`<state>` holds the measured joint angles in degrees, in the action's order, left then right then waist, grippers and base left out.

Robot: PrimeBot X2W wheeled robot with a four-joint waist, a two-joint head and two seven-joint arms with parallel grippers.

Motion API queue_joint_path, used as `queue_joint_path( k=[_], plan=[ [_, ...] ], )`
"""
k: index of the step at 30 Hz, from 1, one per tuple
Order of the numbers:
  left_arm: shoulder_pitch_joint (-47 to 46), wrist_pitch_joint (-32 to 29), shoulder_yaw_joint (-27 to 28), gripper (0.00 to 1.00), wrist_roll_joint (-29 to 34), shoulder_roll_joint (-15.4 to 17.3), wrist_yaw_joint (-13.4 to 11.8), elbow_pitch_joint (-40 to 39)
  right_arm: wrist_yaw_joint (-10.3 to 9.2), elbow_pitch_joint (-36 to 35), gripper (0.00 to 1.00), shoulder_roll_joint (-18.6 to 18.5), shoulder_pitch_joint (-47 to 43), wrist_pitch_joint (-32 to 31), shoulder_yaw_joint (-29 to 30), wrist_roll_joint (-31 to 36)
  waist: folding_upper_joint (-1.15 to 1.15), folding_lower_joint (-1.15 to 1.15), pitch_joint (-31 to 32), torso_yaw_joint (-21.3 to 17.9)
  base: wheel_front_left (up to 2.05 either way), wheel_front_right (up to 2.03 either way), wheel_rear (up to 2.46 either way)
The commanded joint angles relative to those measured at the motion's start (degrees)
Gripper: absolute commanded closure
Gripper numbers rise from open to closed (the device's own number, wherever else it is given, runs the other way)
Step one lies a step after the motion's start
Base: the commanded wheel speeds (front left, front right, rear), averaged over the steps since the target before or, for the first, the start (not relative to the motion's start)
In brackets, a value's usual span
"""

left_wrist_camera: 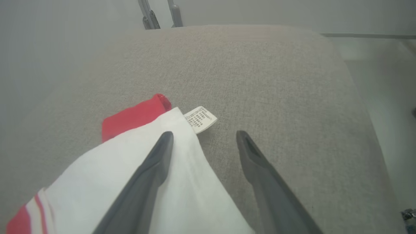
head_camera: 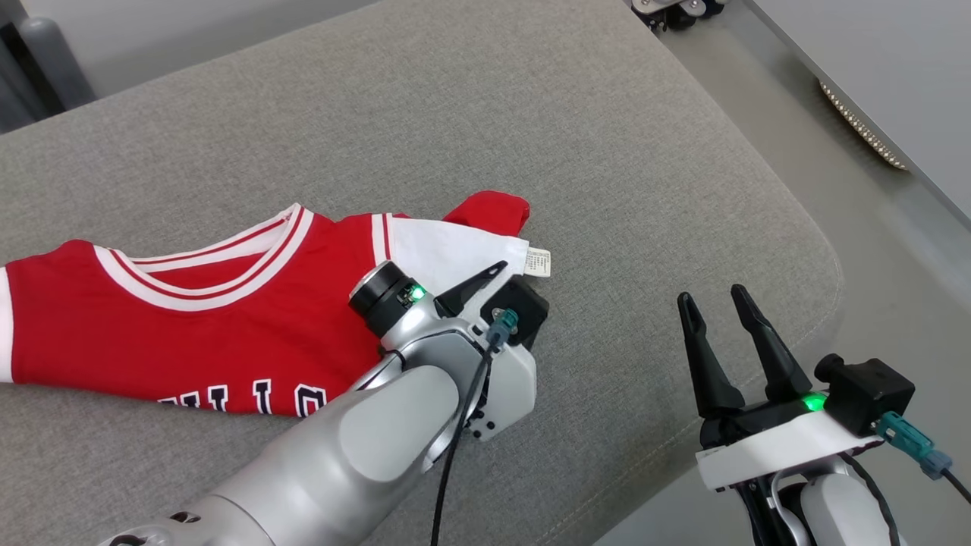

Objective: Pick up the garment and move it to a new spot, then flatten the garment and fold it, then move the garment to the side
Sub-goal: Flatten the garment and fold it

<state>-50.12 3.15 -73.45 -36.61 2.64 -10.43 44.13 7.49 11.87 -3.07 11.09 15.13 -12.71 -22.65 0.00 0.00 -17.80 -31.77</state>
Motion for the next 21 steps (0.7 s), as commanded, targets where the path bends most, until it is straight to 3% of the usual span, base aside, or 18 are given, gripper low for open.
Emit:
queue_joint_path(
  k=[1, 4, 6, 7, 8, 15, 20, 21],
  plan=[
    [-0.7, -1.1, 0.0, 0.0, 2.9, 0.5, -0.3, 0.7, 0.01, -0.3, 0.0, 0.0, -0.5, 0.0, 0.5, -0.1, 0.0, 0.0, -0.3, -0.2, 0.0, 0.0, 0.0],
    [-1.1, -3.2, 0.0, 0.02, 10.7, 0.4, -0.8, 1.7, 0.01, -0.6, 0.0, 0.0, -0.7, 0.0, 1.3, -0.2, 0.0, 0.0, -0.7, -0.3, 0.0, 0.0, 0.0],
    [-0.8, -4.0, 0.0, 0.52, 12.5, 0.4, -0.7, 1.8, 0.01, -0.8, 0.0, 0.0, -0.7, 0.0, 1.6, -0.3, 0.0, 0.0, -0.8, -0.3, 0.0, 0.0, 0.0],
    [-0.7, -4.4, 0.0, 0.67, 13.1, 0.4, -0.5, 1.8, 0.01, -0.9, 0.0, 0.1, -0.7, 0.0, 1.7, -0.5, 0.0, 0.0, -0.9, -0.3, 0.0, 0.0, 0.0],
    [-0.6, -4.6, 0.0, 1.0, 13.3, 0.4, -0.4, 1.8, 0.01, -1.0, 0.0, 0.1, -0.7, 0.0, 1.8, -0.6, 0.0, 0.0, -1.0, -0.3, 0.0, 0.0, 0.0],
    [-1.0, -3.9, 0.0, 1.0, 15.6, 0.4, -1.9, 2.2, 0.01, -1.0, 0.0, 0.1, -0.5, 0.0, 1.7, -1.2, 0.0, 0.0, -0.9, -0.2, 0.0, 0.0, 0.0],
    [-0.4, -1.9, 0.8, 1.0, 12.5, 0.4, -2.4, 2.0, 0.01, -0.7, 0.0, 0.1, -0.1, 0.0, 0.8, -1.3, 0.0, 0.0, -0.2, 0.0, 0.0, 0.0, 0.0],
    [0.0, -2.2, 0.8, 0.33, 11.8, 0.4, -2.0, 1.5, 0.01, -0.6, 0.0, 0.1, 0.0, 0.0, 0.7, -1.3, 0.0, 0.0, -0.1, 0.0, 0.0, 0.0, 0.0]
  ],
)
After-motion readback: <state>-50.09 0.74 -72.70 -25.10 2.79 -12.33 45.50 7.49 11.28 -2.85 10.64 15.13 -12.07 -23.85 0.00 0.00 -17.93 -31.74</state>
